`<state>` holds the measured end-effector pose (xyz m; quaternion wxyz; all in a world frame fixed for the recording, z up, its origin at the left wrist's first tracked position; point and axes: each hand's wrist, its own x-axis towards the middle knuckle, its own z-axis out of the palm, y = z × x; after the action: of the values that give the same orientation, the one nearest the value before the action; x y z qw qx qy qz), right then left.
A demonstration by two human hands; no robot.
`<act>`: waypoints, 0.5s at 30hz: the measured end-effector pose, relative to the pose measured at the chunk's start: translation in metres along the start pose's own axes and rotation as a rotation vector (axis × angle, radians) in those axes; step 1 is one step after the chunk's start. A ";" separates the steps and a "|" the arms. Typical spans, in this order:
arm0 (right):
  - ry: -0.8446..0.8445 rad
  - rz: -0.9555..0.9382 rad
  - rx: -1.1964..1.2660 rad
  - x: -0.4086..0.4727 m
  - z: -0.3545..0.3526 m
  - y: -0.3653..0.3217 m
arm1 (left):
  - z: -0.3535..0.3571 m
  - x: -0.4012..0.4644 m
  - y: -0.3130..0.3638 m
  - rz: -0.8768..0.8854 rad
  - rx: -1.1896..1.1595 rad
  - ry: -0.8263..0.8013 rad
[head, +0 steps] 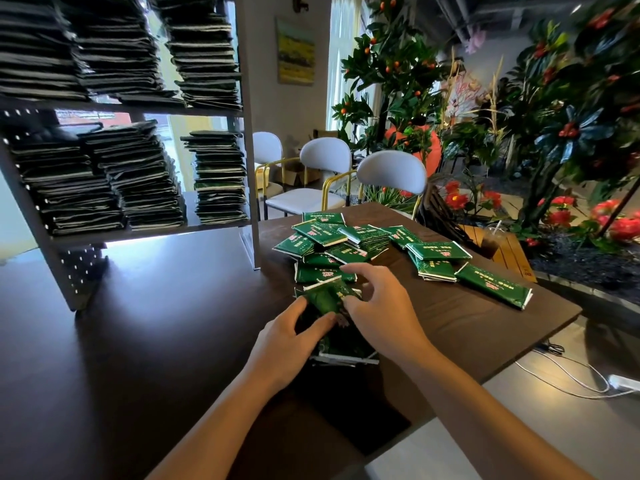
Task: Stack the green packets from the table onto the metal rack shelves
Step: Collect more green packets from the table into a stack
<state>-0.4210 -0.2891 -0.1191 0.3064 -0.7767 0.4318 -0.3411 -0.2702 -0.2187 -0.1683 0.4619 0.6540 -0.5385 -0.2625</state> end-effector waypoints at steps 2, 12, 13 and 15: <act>-0.062 0.145 0.012 0.005 0.001 0.008 | 0.000 -0.001 0.000 0.016 0.013 0.011; -0.102 0.329 0.708 0.002 0.017 0.020 | 0.000 -0.001 -0.001 0.160 -0.107 0.130; -0.090 0.285 0.757 0.002 0.017 0.019 | -0.002 -0.002 0.000 0.182 -0.108 0.121; -0.071 0.167 0.792 -0.002 0.017 0.018 | -0.002 -0.004 0.000 0.235 -0.096 0.090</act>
<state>-0.4164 -0.2922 -0.1430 0.6234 -0.5721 0.3177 -0.4279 -0.2696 -0.2147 -0.1680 0.5442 0.5745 -0.5769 -0.2023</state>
